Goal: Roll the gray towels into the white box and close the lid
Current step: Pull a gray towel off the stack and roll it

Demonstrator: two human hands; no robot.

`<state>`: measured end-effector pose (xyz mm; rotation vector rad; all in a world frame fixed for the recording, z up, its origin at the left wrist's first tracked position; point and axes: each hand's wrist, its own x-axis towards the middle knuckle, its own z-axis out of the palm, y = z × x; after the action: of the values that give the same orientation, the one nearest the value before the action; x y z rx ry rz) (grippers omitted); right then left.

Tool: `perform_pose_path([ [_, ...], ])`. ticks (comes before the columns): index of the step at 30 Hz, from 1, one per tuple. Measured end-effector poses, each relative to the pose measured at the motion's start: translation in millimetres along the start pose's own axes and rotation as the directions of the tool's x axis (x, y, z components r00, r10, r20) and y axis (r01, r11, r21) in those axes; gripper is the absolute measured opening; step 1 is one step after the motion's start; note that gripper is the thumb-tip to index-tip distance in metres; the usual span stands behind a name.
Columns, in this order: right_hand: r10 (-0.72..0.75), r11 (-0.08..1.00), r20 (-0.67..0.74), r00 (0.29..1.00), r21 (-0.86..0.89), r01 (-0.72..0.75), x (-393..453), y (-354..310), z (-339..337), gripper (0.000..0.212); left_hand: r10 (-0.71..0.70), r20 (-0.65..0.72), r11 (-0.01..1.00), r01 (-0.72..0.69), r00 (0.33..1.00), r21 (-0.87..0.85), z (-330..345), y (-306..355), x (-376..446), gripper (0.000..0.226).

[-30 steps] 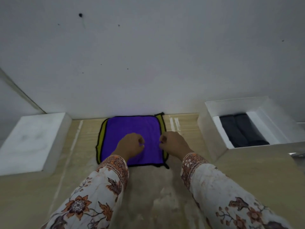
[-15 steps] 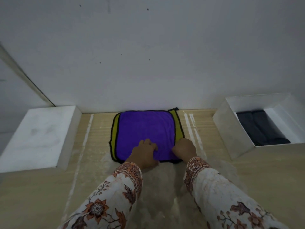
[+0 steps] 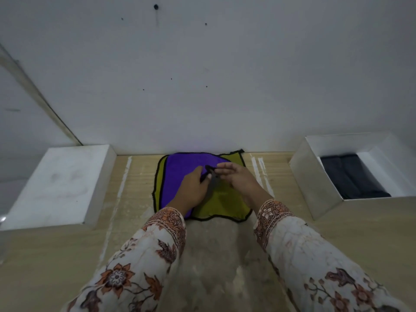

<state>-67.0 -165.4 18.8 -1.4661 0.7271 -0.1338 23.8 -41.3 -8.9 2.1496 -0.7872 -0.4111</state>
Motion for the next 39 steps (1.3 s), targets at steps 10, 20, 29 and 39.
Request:
perform_pose_path([
  [10, -0.325, 0.853, 0.098, 0.94, -0.399, 0.337, 5.2, -19.2, 21.2, 0.034, 0.127, -0.271, 0.922, -0.214, 0.954, -0.323, -65.0, 73.0, 4.4, 0.046],
  [20, -0.417, 0.769, -0.06, 0.907, -0.555, 0.317, -31.5, -82.5, -61.5, 0.025, 0.147, -0.478, 0.895, -0.323, 0.866, -0.309, -93.5, 105.7, 14.4, 0.037],
  [29, -0.321, 0.801, 0.14, 0.937, -0.487, 0.348, -74.1, -108.5, -139.7, 0.017, 0.114, -0.41, 0.909, -0.262, 0.905, -0.325, -87.3, 103.0, 14.6, 0.042],
  [39, -0.57, 0.696, -0.351, 0.743, -0.687, 0.21, -45.1, -112.0, -146.8, 0.01, -0.039, -0.245, 0.952, -0.039, 0.969, -0.304, -82.9, 121.0, 45.6, 0.04],
])
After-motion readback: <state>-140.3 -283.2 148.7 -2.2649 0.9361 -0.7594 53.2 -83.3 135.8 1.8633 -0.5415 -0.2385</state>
